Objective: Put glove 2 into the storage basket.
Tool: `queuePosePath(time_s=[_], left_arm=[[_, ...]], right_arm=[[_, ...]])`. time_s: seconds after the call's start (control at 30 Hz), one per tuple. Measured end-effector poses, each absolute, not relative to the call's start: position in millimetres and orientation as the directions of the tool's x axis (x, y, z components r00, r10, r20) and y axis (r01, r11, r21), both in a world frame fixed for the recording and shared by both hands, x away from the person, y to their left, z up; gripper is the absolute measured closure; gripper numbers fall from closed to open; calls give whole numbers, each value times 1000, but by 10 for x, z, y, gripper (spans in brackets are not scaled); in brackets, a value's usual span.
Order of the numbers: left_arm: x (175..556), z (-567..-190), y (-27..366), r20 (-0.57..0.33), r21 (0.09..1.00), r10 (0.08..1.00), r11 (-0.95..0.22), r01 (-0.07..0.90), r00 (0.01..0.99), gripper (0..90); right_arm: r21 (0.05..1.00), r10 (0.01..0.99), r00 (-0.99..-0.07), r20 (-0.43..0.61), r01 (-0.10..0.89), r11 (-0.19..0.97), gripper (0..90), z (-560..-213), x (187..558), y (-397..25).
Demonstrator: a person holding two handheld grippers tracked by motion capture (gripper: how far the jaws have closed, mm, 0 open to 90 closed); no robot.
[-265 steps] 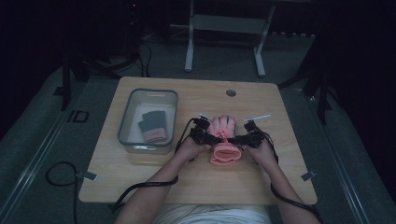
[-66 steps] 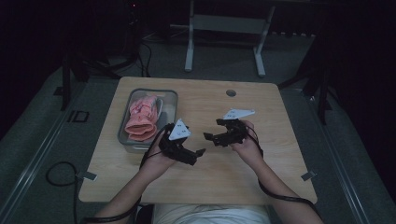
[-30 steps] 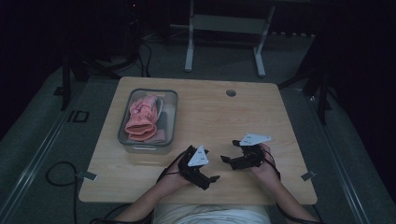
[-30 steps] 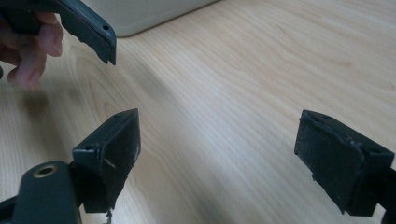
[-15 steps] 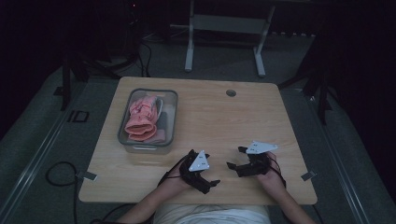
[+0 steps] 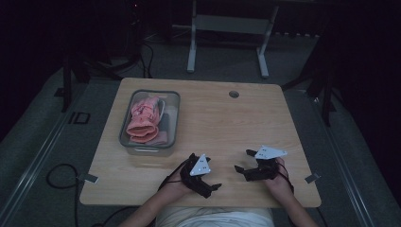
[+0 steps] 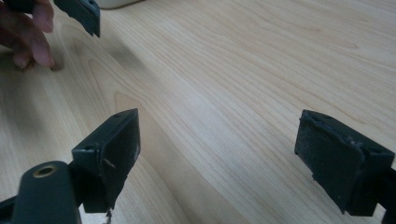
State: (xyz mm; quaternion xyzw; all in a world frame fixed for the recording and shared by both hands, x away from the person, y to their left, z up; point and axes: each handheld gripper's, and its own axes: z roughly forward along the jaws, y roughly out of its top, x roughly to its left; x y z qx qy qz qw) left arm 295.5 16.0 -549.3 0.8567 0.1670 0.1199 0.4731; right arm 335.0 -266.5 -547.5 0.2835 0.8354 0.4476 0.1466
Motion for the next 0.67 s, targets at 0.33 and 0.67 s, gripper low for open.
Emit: queuePosePath(time_s=[0.33, 0.67], left_arm=[[2930, -5505, 149, 65, 841, 391, -517, 160, 918, 15], [2922, -5517, 146, 70, 837, 388, -524, 157, 919, 15]], right_arm=[[826, 614, -790, 11, 353, 440, 143, -5517, 3374, -2667], [819, 611, -791, 8, 356, 450, 143, -5541, 3380, -2657]])
